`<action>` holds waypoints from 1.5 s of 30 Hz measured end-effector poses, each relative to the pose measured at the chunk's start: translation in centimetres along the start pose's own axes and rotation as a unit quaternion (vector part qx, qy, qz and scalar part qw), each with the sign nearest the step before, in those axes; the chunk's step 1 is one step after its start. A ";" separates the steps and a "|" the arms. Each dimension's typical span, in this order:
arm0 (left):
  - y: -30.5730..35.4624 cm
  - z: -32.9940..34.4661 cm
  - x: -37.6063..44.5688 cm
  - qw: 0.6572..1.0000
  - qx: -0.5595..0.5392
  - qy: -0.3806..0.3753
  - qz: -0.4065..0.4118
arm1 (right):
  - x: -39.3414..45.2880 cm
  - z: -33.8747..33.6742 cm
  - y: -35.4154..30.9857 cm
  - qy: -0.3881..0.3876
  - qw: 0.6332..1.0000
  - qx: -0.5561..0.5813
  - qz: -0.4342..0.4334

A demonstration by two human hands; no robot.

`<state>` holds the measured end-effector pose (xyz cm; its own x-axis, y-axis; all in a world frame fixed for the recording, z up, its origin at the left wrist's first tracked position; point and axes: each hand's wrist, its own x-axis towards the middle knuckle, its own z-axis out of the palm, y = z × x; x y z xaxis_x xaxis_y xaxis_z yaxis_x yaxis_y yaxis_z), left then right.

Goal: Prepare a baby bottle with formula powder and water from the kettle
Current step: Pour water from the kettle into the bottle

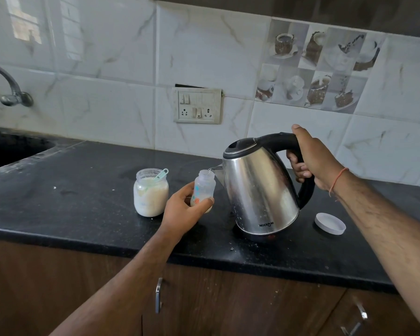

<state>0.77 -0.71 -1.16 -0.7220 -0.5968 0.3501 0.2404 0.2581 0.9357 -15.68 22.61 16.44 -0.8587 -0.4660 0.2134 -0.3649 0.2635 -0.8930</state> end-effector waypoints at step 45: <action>-0.7 0.0 0.4 1.000 0.027 0.007 -0.011 | -0.1 0.3 -0.5 0.000 1.000 -0.005 0.003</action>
<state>0.32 -1.17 -1.66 -0.7179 -0.6124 0.3309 0.1897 0.2853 0.9395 -15.33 22.25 16.71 -0.8604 -0.4652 0.2079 -0.3637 0.2749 -0.8900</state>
